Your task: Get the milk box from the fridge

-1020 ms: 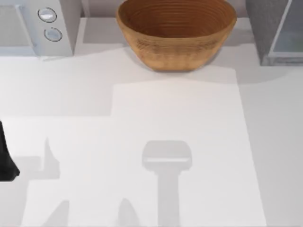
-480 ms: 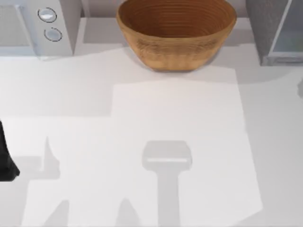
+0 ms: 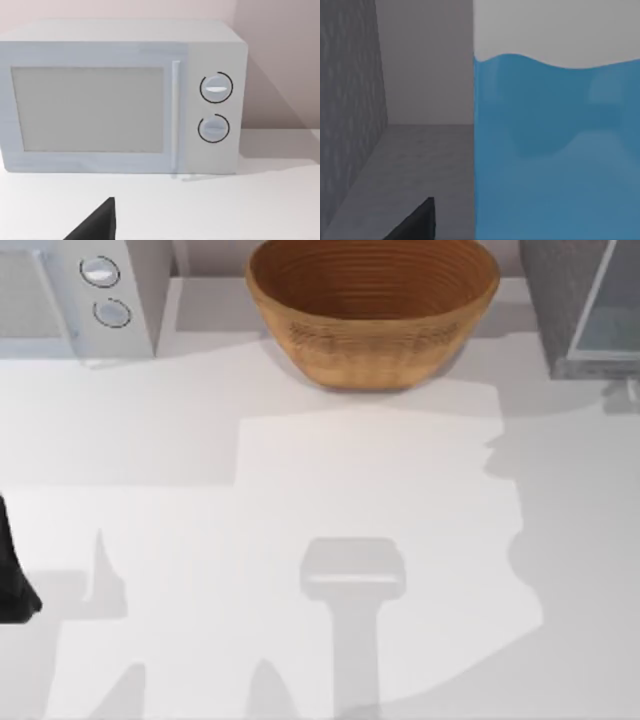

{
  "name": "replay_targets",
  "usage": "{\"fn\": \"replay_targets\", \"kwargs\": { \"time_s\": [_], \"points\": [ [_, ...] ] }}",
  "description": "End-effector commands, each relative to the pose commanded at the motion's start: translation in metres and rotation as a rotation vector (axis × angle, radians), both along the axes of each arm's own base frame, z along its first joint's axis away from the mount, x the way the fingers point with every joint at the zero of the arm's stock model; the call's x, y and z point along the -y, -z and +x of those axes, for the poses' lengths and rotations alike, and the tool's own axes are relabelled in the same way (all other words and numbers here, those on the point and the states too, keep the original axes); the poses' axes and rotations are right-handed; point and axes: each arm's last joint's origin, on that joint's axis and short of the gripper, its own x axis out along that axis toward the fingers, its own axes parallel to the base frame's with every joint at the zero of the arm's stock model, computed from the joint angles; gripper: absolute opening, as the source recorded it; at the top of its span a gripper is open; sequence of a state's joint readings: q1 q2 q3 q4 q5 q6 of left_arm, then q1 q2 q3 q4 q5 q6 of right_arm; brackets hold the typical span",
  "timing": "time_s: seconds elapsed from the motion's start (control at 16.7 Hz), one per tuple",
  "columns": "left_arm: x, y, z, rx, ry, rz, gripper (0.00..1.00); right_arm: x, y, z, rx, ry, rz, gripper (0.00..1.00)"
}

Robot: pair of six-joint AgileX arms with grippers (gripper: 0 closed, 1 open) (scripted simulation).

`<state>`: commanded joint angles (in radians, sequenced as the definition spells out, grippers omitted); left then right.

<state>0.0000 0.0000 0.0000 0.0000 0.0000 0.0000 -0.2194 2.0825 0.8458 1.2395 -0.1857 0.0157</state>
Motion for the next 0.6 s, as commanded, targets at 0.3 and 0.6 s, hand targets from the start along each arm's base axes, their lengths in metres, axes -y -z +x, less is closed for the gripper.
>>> {"fn": "replay_targets", "kwargs": {
  "time_s": [0.3, 0.6],
  "points": [
    [0.000, 0.000, 0.000, 0.000, 0.000, 0.000, 1.00, 0.001, 0.002, 0.016, -0.004, 0.000, 0.001, 1.00],
    [0.000, 0.000, 0.000, 0.000, 0.000, 0.000, 1.00, 0.001, -0.001, 0.056, 0.004, 0.000, -0.001, 1.00]
  ]
}}
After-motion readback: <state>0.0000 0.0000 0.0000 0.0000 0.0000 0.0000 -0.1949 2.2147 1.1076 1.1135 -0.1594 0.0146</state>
